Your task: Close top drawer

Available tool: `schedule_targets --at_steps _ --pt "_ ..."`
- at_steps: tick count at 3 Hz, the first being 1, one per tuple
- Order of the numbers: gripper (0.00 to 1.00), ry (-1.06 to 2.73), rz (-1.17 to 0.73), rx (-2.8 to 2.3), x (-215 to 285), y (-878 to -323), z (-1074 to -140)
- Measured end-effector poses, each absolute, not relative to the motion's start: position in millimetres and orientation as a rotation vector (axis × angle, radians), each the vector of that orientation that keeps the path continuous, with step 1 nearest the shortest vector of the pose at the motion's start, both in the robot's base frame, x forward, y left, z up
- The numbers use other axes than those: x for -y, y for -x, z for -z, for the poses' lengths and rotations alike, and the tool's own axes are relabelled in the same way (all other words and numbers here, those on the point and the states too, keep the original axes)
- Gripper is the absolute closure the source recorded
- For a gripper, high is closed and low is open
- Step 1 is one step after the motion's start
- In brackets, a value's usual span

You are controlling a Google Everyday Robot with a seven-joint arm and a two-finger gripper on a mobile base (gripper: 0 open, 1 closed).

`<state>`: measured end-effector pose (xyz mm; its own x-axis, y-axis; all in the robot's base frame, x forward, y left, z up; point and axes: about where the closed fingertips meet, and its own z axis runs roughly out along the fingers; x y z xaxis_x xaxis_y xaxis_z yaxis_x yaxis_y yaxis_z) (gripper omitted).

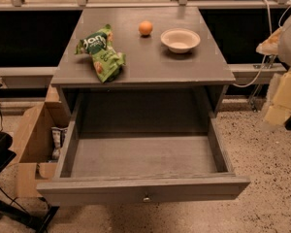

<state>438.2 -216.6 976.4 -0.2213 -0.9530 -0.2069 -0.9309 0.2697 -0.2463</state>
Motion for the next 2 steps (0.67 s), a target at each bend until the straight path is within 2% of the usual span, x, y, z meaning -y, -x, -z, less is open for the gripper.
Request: schedule_targets --at_steps 2 --pt "0.0 1.7 0.085 -2.214 218.6 -439.4 -978.3"
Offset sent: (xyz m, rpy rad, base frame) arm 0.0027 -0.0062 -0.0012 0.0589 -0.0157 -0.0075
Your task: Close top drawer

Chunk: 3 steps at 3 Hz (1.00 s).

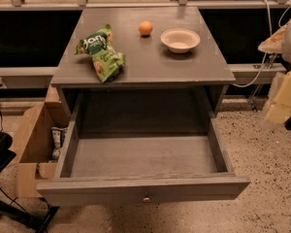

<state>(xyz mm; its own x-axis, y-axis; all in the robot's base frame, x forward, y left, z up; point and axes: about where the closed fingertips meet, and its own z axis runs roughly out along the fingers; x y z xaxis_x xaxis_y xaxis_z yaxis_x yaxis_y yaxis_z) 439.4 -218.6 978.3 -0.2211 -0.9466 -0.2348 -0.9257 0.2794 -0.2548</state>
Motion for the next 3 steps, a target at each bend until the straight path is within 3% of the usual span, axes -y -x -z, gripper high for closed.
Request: schedule_targets --at_steps 1,3 --pt "0.18 1.683 0.056 -2.172 213 -414 -971" --pt "0.65 1.687 -0.067 -2.126 211 -361 -860"
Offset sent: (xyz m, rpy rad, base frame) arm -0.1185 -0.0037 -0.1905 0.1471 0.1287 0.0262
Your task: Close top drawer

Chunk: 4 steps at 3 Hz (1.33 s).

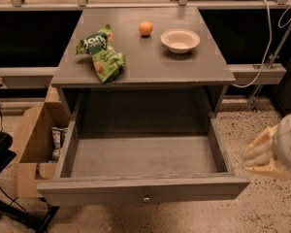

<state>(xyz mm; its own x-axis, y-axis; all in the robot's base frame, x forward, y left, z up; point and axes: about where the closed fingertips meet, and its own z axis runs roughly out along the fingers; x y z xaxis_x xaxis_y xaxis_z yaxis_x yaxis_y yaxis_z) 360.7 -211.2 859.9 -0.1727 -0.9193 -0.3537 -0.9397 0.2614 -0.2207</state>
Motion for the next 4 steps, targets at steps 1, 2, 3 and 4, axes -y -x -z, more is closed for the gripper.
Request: schedule_targets --at_steps 1,2,3,4 --pt "0.88 1.711 -0.13 -2.13 212 -340 -781" --pt "1.0 1.748 -0.156 -2.143 208 -316 -710" --pt "1.0 1.748 -0.156 -2.143 208 -316 -710" --pt "1.0 1.773 -0.231 -2.086 171 -311 -693"
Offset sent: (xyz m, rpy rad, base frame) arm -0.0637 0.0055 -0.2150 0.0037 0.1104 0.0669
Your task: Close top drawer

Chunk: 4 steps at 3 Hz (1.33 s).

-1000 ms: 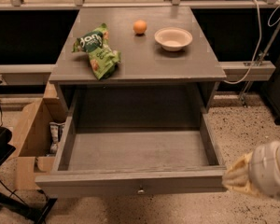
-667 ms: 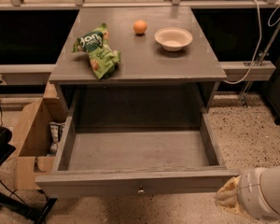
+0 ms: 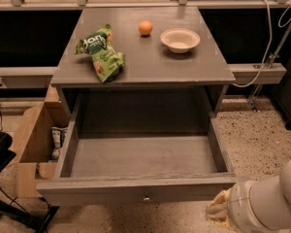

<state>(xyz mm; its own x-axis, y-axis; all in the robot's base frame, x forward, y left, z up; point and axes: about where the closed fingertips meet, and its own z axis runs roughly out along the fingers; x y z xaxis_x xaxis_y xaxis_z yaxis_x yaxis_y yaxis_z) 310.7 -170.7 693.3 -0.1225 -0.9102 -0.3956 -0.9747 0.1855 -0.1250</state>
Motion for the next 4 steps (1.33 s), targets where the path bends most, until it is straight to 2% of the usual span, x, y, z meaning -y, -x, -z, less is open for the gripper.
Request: schedule_targets --at_steps 2,4 --pt "1.0 1.797 -0.421 -1.908 80 -311 -642" --pt "1.0 1.803 -0.546 -1.863 32 -334 -581"
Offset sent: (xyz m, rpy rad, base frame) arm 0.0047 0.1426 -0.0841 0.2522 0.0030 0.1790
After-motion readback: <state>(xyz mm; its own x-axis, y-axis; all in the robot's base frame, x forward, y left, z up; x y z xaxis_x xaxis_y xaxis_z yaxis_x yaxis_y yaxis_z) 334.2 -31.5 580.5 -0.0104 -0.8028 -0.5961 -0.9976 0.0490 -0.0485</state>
